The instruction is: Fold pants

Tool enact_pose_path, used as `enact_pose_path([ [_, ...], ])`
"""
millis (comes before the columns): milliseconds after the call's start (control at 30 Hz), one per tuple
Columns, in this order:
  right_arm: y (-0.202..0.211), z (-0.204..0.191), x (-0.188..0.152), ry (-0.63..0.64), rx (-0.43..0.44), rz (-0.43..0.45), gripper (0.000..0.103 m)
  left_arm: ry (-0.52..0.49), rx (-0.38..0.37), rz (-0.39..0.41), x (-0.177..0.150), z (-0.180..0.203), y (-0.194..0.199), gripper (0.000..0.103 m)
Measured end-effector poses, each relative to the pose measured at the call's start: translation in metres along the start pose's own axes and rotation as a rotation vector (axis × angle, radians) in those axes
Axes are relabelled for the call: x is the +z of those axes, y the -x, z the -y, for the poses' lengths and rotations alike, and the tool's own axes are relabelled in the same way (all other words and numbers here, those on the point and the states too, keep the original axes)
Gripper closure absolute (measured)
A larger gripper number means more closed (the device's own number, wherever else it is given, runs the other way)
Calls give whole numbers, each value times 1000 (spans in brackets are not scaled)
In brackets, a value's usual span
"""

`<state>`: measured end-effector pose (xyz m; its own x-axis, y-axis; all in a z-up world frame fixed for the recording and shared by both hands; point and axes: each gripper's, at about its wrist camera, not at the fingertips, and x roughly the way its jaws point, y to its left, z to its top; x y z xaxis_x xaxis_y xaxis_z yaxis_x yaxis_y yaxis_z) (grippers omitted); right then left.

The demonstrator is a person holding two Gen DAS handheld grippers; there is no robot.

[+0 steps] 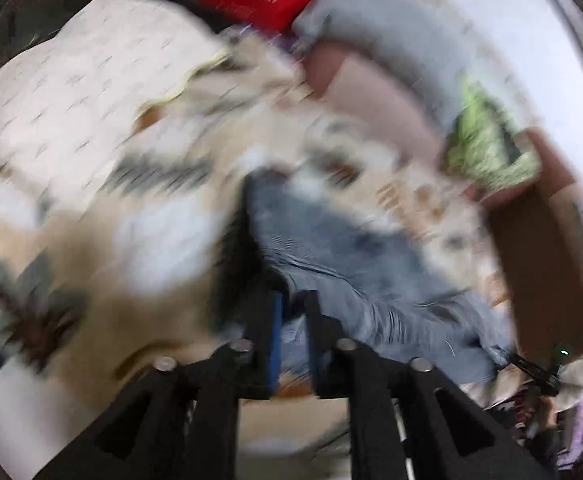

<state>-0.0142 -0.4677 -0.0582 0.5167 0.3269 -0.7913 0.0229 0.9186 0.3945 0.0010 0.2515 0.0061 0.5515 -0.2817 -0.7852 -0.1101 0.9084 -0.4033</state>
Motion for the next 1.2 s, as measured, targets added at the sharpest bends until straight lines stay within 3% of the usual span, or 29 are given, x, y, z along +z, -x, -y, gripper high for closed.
enact_pose_path([
  [33, -5, 6, -14, -9, -22, -47, 63, 8, 49, -15, 0, -3, -1, 56],
  [67, -5, 11, -23, -30, -28, -63, 51, 18, 78, -15, 3, -2, 1, 48],
  [133, 14, 20, -26, -95, -2, 3, 46, 6, 80, 28, 9, 9, 7, 45],
  [233, 38, 23, -6, -168, 31, 117, 34, -72, 81, 62, 17, 51, 0, 29],
  [267, 38, 23, 5, -199, 49, 130, 27, -87, 81, 59, 14, 59, -4, 29],
  [367, 20, 14, 19, -232, 52, 55, 26, -121, 76, 26, 0, 87, -36, 29],
  [467, -1, 1, 4, -219, 25, -43, 26, -121, 117, -25, -19, 90, -64, 29],
  [533, -6, -5, -4, -202, 12, -52, 26, -132, 144, -78, -29, 88, -86, 29],
  [567, -7, -8, -5, -183, -12, -45, 28, -146, 166, -97, -33, 88, -94, 29],
  [667, -23, -17, 3, -124, -79, -93, 76, -194, 182, -76, -34, 85, -101, 29],
  [700, -27, -27, 6, -61, -106, -120, 84, -191, 180, -78, -32, 83, -102, 29],
  [800, -7, -60, 9, 153, -190, -113, 84, -160, 151, -105, -21, 72, -107, 27],
  [867, 19, -65, 11, 211, -247, -64, 84, -129, 132, -111, -14, 64, -108, 27],
  [933, 26, -51, 4, 232, -232, -116, 84, -109, 106, -123, -11, 58, -109, 28],
  [1000, -4, -24, -19, 247, -269, -296, 80, -117, 108, -128, -8, 60, -112, 28],
  [1067, -21, -3, -36, 239, -321, -360, 79, -122, 122, -133, -6, 63, -113, 27],
  [1133, 0, 10, -29, 107, -193, -223, 63, -126, 144, -130, -6, 67, -109, 27],
  [1167, 13, 12, -23, 56, -130, -149, 41, -137, 171, -122, -6, 73, -105, 28],
  [1200, 25, 14, -16, 21, -97, -79, 30, -149, 180, -113, -6, 77, -101, 28],
])
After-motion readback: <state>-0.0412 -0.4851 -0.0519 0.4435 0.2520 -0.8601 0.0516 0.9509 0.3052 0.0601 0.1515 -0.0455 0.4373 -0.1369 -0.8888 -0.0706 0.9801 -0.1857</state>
